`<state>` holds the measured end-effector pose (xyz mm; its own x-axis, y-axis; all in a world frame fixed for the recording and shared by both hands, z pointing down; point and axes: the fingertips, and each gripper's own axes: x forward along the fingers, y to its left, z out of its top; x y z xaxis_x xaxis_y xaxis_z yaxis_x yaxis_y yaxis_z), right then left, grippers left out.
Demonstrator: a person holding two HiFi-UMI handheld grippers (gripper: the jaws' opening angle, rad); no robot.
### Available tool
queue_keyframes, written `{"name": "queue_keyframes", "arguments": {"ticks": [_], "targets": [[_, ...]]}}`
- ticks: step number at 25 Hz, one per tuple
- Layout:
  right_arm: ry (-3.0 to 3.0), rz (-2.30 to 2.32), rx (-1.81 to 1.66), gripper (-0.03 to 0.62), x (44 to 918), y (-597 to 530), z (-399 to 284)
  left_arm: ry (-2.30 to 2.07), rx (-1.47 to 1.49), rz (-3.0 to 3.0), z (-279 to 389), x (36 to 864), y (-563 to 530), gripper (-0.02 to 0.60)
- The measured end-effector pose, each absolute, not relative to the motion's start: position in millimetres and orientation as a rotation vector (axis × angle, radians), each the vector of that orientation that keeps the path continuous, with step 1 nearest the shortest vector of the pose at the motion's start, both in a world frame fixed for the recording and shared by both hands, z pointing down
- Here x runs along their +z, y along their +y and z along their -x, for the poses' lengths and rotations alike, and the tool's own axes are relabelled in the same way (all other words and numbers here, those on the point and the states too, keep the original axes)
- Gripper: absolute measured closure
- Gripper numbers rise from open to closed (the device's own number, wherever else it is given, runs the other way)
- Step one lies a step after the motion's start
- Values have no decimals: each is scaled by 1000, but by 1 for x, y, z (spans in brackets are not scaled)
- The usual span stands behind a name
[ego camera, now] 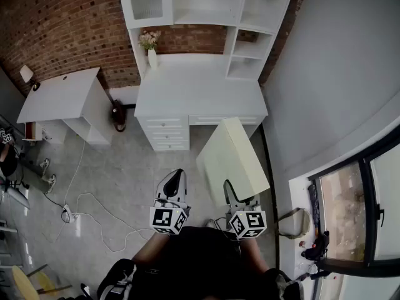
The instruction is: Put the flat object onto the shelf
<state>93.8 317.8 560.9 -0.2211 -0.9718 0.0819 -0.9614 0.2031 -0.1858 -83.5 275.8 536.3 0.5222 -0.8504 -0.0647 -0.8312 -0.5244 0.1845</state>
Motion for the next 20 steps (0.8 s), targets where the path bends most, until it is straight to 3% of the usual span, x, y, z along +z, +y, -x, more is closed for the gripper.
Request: {"name": "queue_keyframes", "arguments": {"ticks": [20], "targets": [[2392, 1871, -354, 318, 562, 311, -122, -1457, -204, -2627, 52, 534, 266, 566]]}}
